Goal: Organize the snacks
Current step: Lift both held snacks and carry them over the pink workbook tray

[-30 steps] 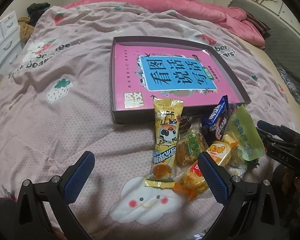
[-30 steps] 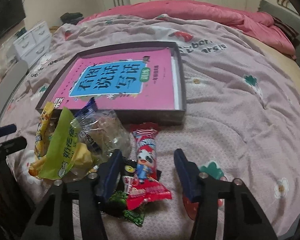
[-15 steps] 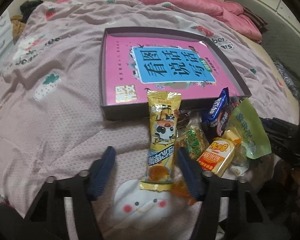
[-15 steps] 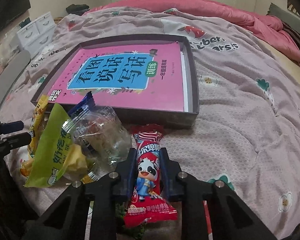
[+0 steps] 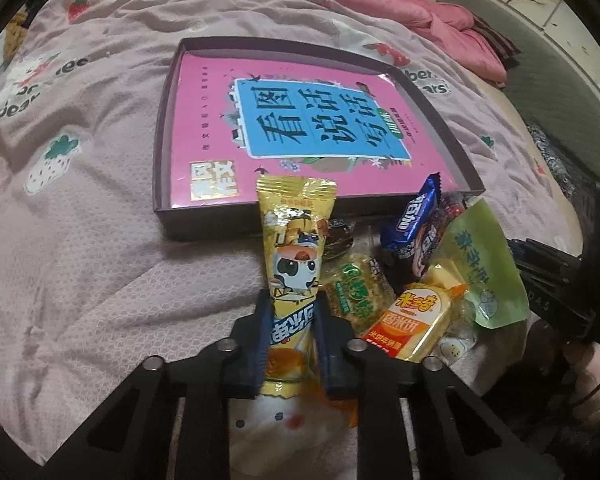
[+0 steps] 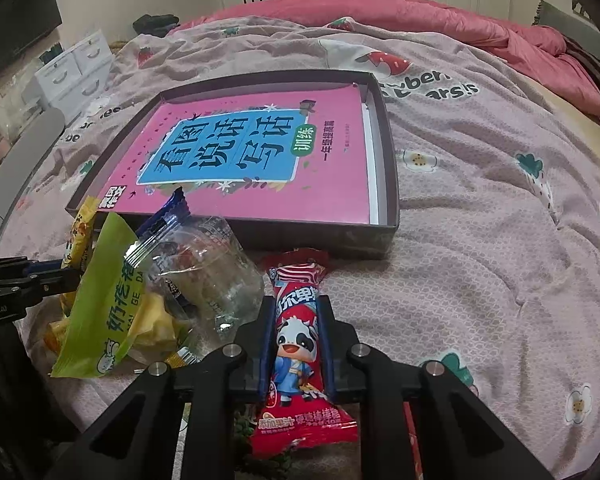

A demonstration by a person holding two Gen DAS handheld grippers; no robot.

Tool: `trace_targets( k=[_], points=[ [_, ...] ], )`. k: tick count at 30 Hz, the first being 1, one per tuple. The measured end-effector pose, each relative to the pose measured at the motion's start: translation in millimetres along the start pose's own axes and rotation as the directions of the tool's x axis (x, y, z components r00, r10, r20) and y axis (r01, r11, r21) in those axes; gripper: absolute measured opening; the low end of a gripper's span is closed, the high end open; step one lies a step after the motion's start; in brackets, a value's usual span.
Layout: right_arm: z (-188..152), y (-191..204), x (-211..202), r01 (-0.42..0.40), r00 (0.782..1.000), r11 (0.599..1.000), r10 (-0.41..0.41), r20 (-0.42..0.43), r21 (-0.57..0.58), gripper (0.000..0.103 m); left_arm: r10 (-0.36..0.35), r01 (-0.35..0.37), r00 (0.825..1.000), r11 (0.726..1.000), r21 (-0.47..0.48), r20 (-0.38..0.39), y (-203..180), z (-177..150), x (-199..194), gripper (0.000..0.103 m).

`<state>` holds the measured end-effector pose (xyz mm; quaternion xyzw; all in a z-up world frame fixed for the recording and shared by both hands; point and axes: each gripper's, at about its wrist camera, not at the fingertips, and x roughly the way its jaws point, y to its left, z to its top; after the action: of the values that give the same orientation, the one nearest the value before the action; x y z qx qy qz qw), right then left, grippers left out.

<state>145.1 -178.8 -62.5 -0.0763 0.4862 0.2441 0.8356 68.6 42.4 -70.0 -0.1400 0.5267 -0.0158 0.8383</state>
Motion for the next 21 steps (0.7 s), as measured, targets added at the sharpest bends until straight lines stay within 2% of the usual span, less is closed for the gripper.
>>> trace_targets(
  k=[2, 21],
  points=[
    [0, -2, -3, -0.004, 1.0, 1.0, 0.004, 0.012, 0.008, 0.019, 0.0, 0.0, 1.0, 1.0, 0.009, 0.014, -1, 0, -4, 0.014],
    [1, -13, -41, -0.058, 0.987, 0.996, 0.048, 0.152, 0.061, 0.019, 0.012, -0.012, 0.992, 1.0, 0.001, 0.125, 2, -2, -44, 0.014]
  ],
)
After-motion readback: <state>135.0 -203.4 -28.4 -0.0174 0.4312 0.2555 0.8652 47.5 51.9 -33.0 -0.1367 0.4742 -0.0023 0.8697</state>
